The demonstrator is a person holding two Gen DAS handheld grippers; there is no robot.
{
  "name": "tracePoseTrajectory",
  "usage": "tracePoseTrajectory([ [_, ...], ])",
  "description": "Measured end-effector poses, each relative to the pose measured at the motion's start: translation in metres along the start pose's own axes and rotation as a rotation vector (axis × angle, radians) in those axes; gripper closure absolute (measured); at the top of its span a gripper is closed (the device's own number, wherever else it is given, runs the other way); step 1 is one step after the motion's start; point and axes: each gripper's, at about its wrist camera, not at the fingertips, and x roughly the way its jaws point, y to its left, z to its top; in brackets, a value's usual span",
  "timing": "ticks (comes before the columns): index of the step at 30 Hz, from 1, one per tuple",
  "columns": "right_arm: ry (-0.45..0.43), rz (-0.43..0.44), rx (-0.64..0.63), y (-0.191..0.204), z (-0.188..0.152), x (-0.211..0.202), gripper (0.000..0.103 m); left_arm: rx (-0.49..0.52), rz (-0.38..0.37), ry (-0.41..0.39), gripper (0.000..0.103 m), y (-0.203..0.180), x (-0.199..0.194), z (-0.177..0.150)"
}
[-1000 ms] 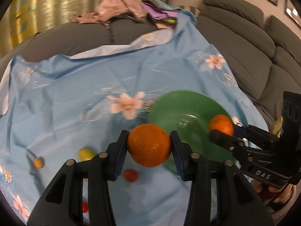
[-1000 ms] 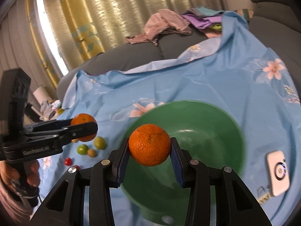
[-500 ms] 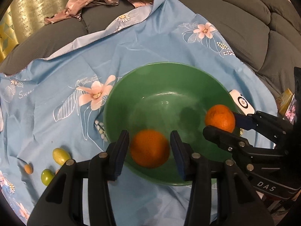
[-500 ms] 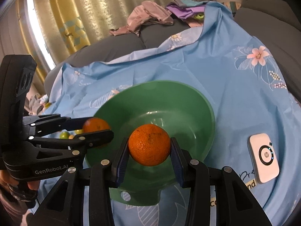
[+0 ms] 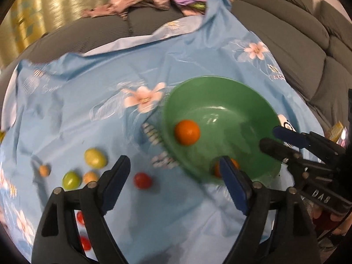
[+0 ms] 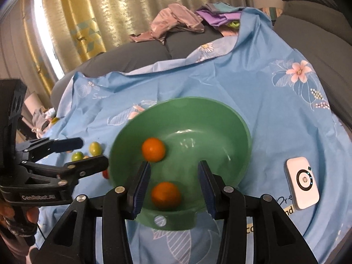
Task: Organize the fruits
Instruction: 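Carry both oranges over the green bowl and open both tools to drop them, then lift both open tools away from the green bowl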
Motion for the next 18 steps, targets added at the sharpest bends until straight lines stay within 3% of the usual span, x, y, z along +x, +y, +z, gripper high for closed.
tracePoseTrajectory([
  [18, -0.019, 0.080, -0.102, 0.067, -0.009, -0.026, 0.058, -0.266, 0.176, -0.011, 0.020, 0.098, -0.090, -0.101],
])
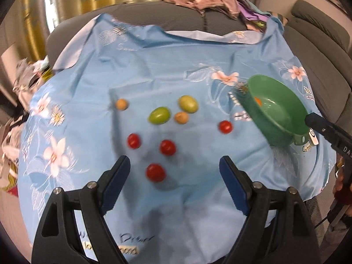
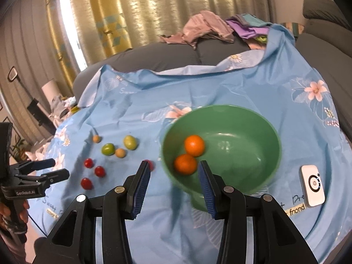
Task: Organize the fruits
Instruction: 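Lift both open tools away from the green bowl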
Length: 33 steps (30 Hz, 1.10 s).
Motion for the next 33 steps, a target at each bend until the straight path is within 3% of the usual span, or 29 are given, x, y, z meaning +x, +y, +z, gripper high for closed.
tracePoseTrajectory([
  [7, 0.012, 0.032, -0.059, 0.026, -0.002, -0.001, 0.058, -0.068, 0.016, 0.033, 0.020, 0.033, -0.001, -0.030],
  [16, 0.075, 0.088, -0.120, 0.061, -0.008, 0.019, 0.058, -0.102, -0.027, 0.069, 0.020, 0.051, 0.000, -0.053],
  [33, 0.199, 0.197, -0.181, 0.107, -0.010, 0.077, 0.058, -0.127, -0.097, 0.025, 0.020, 0.079, 0.011, -0.050],
])
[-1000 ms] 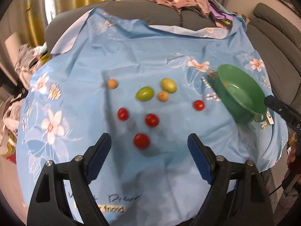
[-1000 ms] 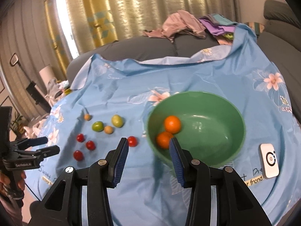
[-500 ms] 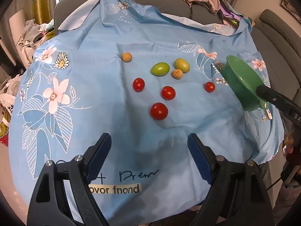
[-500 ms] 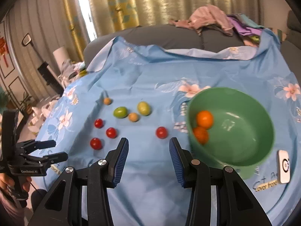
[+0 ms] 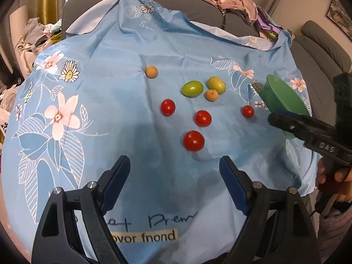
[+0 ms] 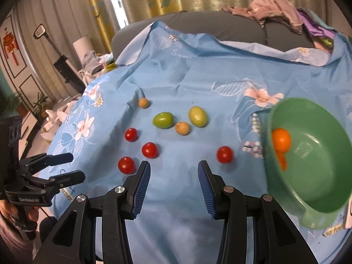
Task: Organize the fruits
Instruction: 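Lift both open tools away from the green bowl, then grasp a small tan fruit with the right tool while the left tool grasps the other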
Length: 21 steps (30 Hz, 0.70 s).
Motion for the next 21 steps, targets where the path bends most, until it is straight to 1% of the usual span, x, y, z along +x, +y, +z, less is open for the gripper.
tracePoseTrajectory([
  [6, 0.039, 0.021, -0.013, 0.001, 0.016, 0.036, 0.058, -0.006, 0.005, -0.008, 0.020, 0.010, 0.009, 0.014],
  [14, 0.141, 0.023, -0.027, -0.008, 0.041, 0.093, 0.058, 0.016, 0.015, -0.012, 0.020, 0.016, 0.022, 0.034],
  [21, 0.188, 0.020, -0.034, -0.015, 0.051, 0.119, 0.058, 0.030, 0.027, 0.002, 0.020, 0.017, 0.037, 0.052],
])
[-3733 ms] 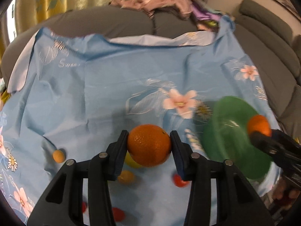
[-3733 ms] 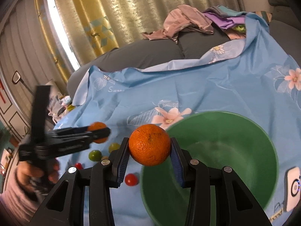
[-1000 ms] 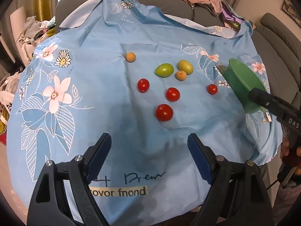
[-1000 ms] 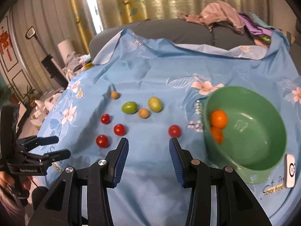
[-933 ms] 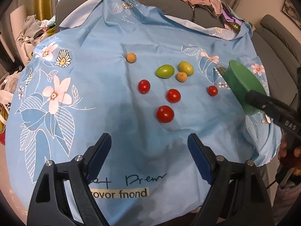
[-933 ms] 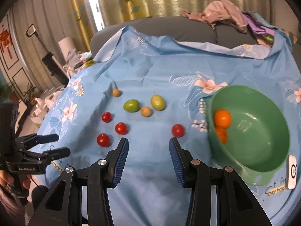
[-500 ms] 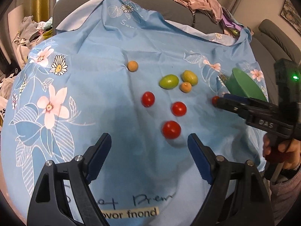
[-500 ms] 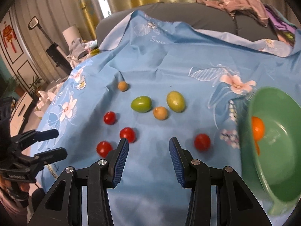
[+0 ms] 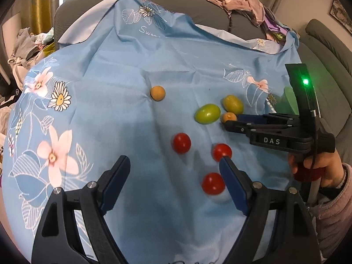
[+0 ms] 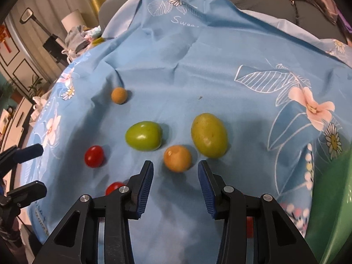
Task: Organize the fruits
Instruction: 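Grasp a small tan fruit with the right tool while the left tool grasps the other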
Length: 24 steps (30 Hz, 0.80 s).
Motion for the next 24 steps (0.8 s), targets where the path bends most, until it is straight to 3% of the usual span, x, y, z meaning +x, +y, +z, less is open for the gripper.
tracePoseTrajectory([
  [3, -0.005, 0.010, -0.005, -0.002, 0.003, 0.002, 0.060, 0.000, 0.002, 0.004, 0.020, 0.000, 0.006, 0.006],
  [7, -0.003, 0.011, -0.036, 0.000, 0.008, 0.005, 0.073, -0.006, 0.005, 0.013, 0.020, -0.001, 0.015, 0.014],
  [24, -0.019, 0.007, -0.119, 0.002, 0.022, 0.012, 0.073, 0.032, 0.077, 0.007, 0.020, -0.006, 0.044, 0.053],
])
